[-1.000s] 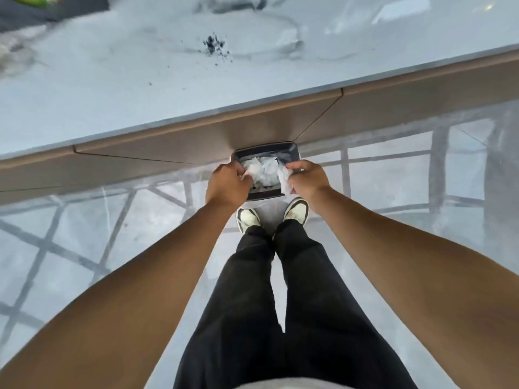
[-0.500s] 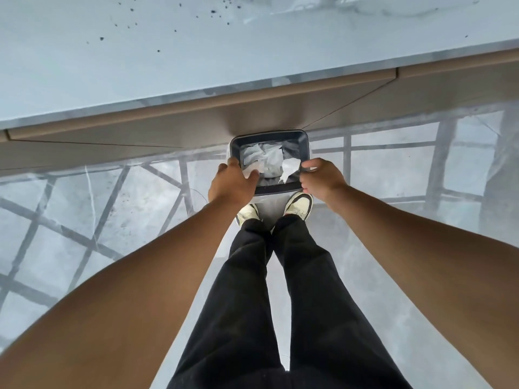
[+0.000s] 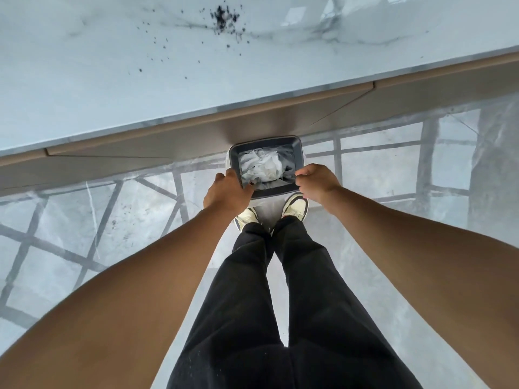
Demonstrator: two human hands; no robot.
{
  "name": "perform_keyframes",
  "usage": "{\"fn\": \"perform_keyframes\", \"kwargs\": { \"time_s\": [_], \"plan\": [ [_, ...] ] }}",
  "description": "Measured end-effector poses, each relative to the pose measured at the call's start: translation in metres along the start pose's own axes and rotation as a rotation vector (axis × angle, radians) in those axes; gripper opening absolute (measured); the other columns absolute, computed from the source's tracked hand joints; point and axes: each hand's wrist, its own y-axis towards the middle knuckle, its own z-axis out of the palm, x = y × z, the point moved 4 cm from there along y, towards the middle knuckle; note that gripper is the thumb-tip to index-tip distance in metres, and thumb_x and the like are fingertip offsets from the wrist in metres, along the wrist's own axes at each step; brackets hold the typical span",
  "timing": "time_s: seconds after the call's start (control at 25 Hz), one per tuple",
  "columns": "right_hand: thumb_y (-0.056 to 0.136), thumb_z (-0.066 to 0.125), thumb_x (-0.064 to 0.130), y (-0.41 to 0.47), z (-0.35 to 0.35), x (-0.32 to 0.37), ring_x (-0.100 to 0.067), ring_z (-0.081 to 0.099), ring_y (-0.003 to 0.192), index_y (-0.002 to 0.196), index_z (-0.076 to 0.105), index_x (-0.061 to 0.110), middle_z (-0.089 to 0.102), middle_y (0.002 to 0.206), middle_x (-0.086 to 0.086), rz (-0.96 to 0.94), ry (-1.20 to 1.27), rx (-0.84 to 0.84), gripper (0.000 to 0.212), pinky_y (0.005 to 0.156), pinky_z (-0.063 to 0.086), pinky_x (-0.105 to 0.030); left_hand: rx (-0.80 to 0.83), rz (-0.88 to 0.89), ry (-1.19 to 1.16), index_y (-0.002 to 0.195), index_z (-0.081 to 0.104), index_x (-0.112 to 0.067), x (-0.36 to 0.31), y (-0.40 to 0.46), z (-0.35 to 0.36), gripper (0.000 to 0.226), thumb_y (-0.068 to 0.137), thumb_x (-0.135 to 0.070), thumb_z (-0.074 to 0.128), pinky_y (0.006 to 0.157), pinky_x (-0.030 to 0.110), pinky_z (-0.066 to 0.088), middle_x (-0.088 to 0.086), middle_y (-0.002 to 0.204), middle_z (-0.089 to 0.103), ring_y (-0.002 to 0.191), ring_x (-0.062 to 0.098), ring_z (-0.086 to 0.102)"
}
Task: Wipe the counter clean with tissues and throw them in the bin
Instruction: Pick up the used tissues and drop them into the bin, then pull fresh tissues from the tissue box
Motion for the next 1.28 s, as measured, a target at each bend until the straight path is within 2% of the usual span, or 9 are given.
{"fn": "perform_keyframes", "kwargs": {
  "time_s": [0.12, 0.36, 0.56, 0.64, 0.8, 0.88, 1.0, 1.2, 1.28],
  "plan": [
    [0.086, 0.055, 0.015, -0.032, -0.019, 0.025, -0.031, 0.067, 0.103, 0.101, 0.072, 0.016, 0.072, 0.111, -0.011, -0.063, -0.039, -0.06, 0.023, 0.096, 0.054, -0.042, -0.027, 0.017, -0.017, 0.137, 0.042, -0.009, -0.008, -0.026, -0.026, 0.058, 0.092, -0.044, 0.055, 0.095, 0.051, 0.05, 0.019, 0.132, 0.051, 0.118, 0.04, 0.054],
    [0.089, 0.056, 0.023, -0.12, -0.065, 0.058, -0.025, 0.064, 0.106, 0.102, 0.07, 0.02, 0.071, 0.106, -0.006, -0.161, -0.161, -0.1, 0.02, 0.085, 0.044, -0.021, -0.115, 0.177, 0.042, 0.126, 0.05, -0.009, -0.048, -0.102, -0.083, 0.048, 0.092, -0.042, 0.054, 0.09, 0.045, 0.051, 0.02, 0.125, 0.056, 0.111, 0.04, 0.056],
    [0.09, 0.055, 0.024, -0.183, -0.106, 0.082, -0.028, 0.058, 0.118, 0.112, 0.065, 0.013, 0.066, 0.121, -0.009, -0.261, -0.306, -0.151, 0.027, 0.1, 0.044, -0.029, -0.15, 0.261, 0.05, 0.115, 0.055, -0.009, -0.087, -0.149, -0.122, 0.042, 0.091, -0.044, 0.054, 0.077, 0.037, 0.051, 0.017, 0.116, 0.062, 0.102, 0.036, 0.06],
    [0.092, 0.052, 0.024, -0.2, -0.13, 0.1, -0.028, 0.057, 0.118, 0.108, 0.065, 0.011, 0.065, 0.117, -0.009, -0.303, -0.322, -0.198, 0.024, 0.104, 0.043, -0.032, -0.176, 0.302, 0.068, 0.116, 0.056, -0.009, -0.103, -0.162, -0.143, 0.044, 0.09, -0.044, 0.054, 0.081, 0.038, 0.052, 0.018, 0.118, 0.063, 0.105, 0.037, 0.06],
    [0.095, 0.047, 0.024, -0.22, -0.178, 0.132, -0.025, 0.056, 0.111, 0.09, 0.061, 0.015, 0.055, 0.105, -0.007, -0.38, -0.383, -0.264, 0.017, 0.093, 0.045, -0.03, -0.252, 0.396, 0.114, 0.124, 0.05, -0.011, -0.142, -0.171, -0.187, 0.048, 0.092, -0.046, 0.049, 0.089, 0.042, 0.051, 0.015, 0.127, 0.057, 0.113, 0.035, 0.056],
    [0.093, 0.053, 0.028, -0.229, -0.204, 0.138, -0.027, 0.058, 0.114, 0.104, 0.063, 0.019, 0.06, 0.119, -0.006, -0.394, -0.339, -0.329, 0.019, 0.087, 0.043, -0.026, -0.298, 0.436, 0.115, 0.128, 0.049, -0.012, -0.17, -0.177, -0.207, 0.051, 0.091, -0.046, 0.049, 0.091, 0.043, 0.05, 0.013, 0.131, 0.055, 0.117, 0.034, 0.054],
    [0.092, 0.053, 0.028, -0.235, -0.245, 0.138, -0.025, 0.056, 0.118, 0.128, 0.055, 0.019, 0.054, 0.137, -0.008, -0.401, -0.356, -0.375, 0.037, 0.093, 0.043, -0.026, -0.354, 0.488, 0.129, 0.128, 0.049, -0.012, -0.216, -0.183, -0.229, 0.049, 0.092, -0.046, 0.049, 0.087, 0.042, 0.05, 0.012, 0.13, 0.055, 0.115, 0.034, 0.055],
    [0.09, 0.054, 0.024, -0.226, -0.322, 0.113, -0.024, 0.061, 0.097, 0.127, 0.057, 0.019, 0.055, 0.13, -0.011, -0.415, -0.327, -0.404, 0.038, 0.084, 0.045, -0.026, -0.401, 0.513, 0.235, 0.128, 0.049, -0.013, -0.298, -0.189, -0.236, 0.049, 0.092, -0.046, 0.049, 0.083, 0.041, 0.05, 0.012, 0.129, 0.055, 0.112, 0.034, 0.055],
    [0.09, 0.055, 0.022, -0.217, -0.362, 0.094, -0.023, 0.06, 0.101, 0.122, 0.061, 0.018, 0.056, 0.128, -0.009, -0.451, -0.307, -0.442, 0.033, 0.086, 0.044, -0.025, -0.413, 0.53, 0.269, 0.129, 0.049, -0.013, -0.341, -0.188, -0.228, 0.05, 0.091, -0.047, 0.048, 0.087, 0.042, 0.05, 0.012, 0.132, 0.055, 0.116, 0.035, 0.055]
  ]
}}
